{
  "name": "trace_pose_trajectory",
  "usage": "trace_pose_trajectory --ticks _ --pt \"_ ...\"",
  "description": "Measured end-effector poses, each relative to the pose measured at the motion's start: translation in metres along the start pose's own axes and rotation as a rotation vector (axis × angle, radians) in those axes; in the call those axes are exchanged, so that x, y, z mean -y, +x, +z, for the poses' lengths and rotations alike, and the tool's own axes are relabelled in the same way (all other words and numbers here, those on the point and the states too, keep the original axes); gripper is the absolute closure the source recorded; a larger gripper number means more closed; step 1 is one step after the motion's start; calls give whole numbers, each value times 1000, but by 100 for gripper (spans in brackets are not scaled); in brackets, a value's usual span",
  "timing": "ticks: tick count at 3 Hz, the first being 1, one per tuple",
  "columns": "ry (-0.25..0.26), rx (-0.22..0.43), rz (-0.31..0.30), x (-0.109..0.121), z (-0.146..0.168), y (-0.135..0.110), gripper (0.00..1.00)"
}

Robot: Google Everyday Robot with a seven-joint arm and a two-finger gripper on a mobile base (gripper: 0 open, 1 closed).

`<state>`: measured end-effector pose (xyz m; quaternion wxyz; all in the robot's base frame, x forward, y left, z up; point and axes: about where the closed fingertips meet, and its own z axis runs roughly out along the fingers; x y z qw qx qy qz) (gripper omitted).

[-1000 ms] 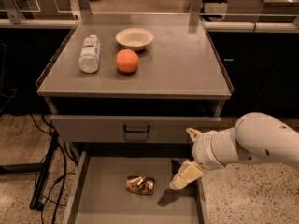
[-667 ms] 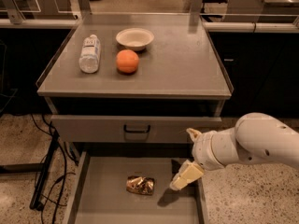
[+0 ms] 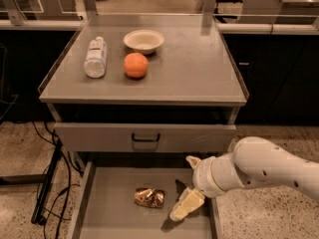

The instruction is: Pick orange can from middle drawer and place on counter

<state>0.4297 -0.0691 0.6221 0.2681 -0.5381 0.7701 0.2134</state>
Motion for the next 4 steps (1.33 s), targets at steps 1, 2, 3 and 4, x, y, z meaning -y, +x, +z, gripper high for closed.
trace_pose_trajectory --ticks 1,2,3,4 --pt "-25 26 18 -10 31 16 0" --pt "-26 64 29 -14 74 35 0" --pt "15 102 24 15 146 48 0" --pt "15 102 24 16 147 48 0"
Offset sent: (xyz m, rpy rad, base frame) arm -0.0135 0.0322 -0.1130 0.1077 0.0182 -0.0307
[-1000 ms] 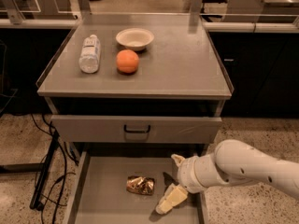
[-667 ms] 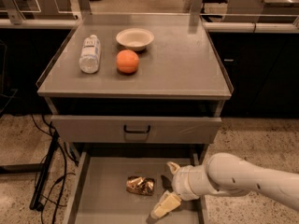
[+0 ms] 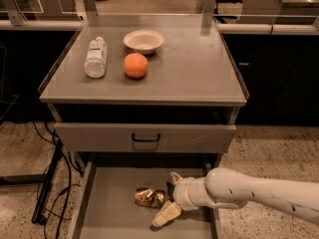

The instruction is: Pick orange can from middle drawer and place on counter

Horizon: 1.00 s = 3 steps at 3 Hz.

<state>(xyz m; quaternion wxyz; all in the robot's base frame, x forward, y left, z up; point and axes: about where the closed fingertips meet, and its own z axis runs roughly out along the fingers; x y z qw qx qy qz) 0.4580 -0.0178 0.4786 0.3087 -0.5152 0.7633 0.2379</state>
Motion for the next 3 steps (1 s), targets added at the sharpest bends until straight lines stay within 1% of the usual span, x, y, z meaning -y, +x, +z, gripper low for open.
trace_pose_trajectory --ticks 1,2,3 --pt "-16 -11 1 8 29 3 0" --pt "-7 -4 10 19 55 9 0" --pt "11 18 9 26 74 15 0"
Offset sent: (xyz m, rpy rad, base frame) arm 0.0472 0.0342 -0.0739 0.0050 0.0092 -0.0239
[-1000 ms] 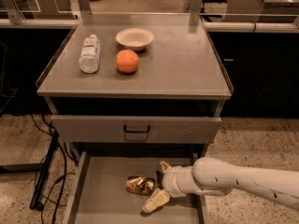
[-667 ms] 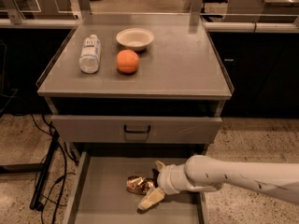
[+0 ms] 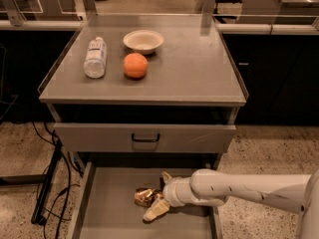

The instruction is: Pick orange can from middle drawer and place on counter

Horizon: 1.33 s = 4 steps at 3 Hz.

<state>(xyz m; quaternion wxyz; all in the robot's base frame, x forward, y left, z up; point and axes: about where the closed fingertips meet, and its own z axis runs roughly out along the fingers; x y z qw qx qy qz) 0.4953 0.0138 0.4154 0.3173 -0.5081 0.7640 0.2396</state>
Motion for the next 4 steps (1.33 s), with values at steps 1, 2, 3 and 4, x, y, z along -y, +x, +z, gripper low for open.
trace_pose_trajectory --ticks 1,2,3,4 --pt "21 19 -2 5 17 7 0" --pt "30 23 -2 7 35 16 0" --pt "35 13 0 6 51 29 0" --pt "34 12 1 6 52 29 25"
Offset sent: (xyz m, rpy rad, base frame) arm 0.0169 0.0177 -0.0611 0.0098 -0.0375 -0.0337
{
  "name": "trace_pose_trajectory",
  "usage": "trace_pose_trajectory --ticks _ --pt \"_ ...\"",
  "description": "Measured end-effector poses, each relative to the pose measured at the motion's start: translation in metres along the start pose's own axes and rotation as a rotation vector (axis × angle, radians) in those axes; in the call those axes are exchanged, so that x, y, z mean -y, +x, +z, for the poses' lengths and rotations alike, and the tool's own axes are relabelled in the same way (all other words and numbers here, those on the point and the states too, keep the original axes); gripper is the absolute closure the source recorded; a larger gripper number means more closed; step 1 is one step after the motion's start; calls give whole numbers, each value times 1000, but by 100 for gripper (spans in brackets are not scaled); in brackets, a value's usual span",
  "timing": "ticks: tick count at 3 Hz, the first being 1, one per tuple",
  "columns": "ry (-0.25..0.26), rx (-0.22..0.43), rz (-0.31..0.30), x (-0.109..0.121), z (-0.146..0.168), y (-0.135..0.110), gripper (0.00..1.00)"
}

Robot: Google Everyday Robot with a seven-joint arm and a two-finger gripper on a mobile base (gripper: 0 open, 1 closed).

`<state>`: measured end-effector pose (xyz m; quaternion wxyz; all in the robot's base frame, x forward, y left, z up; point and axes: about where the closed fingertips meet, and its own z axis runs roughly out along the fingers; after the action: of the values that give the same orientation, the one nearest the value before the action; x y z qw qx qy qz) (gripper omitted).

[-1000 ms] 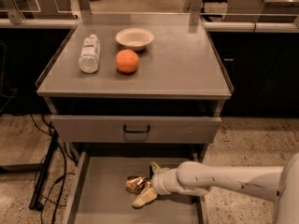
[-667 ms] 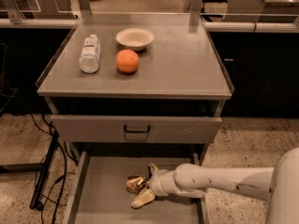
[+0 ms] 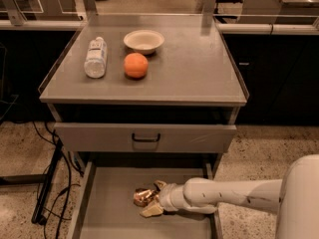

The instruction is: Pick orange can from middle drawer and place on counter

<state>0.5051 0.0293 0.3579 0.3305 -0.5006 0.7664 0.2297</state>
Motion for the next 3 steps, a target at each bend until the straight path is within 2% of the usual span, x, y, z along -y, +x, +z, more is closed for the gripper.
trace_pose_trajectory --ticks 3 --pt "0 0 0 0 0 0 95"
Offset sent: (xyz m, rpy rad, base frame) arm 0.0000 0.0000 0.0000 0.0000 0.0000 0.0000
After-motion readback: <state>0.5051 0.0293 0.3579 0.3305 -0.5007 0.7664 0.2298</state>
